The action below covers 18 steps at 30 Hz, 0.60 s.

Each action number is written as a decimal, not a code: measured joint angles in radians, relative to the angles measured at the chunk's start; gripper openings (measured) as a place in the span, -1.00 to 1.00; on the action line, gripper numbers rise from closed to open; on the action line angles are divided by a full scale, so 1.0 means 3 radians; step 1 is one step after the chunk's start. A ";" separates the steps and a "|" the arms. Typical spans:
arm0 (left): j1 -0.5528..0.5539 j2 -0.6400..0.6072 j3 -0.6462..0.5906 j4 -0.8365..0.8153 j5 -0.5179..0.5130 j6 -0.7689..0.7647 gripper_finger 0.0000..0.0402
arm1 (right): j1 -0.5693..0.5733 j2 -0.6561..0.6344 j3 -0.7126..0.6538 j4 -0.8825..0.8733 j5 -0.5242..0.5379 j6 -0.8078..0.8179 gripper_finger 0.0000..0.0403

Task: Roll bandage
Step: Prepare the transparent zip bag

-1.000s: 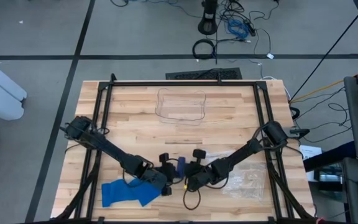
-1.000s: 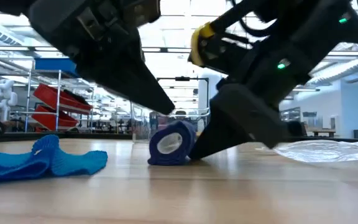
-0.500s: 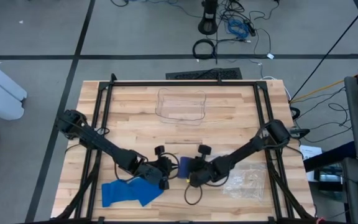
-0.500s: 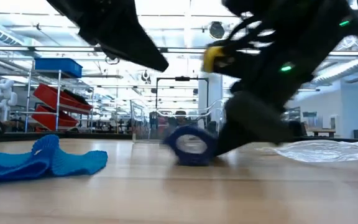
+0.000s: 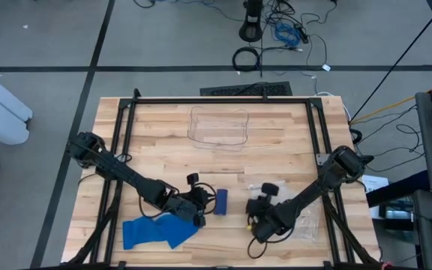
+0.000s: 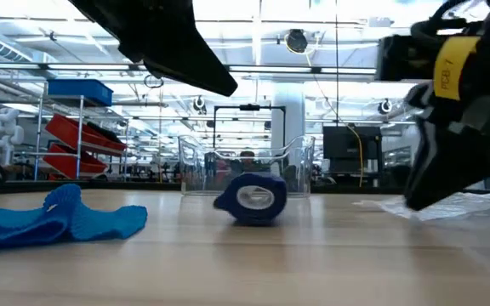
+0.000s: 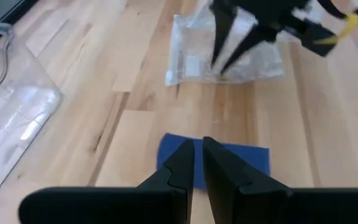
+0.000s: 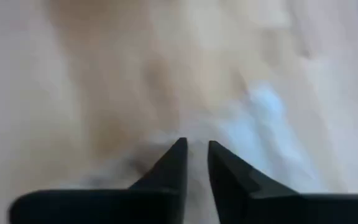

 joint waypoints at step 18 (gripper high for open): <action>0.0203 -0.0158 0.0005 0.0151 0.0468 0.0432 -0.80 | -0.0469 -0.1461 -0.0830 -0.0022 -0.0313 -0.0585 -0.26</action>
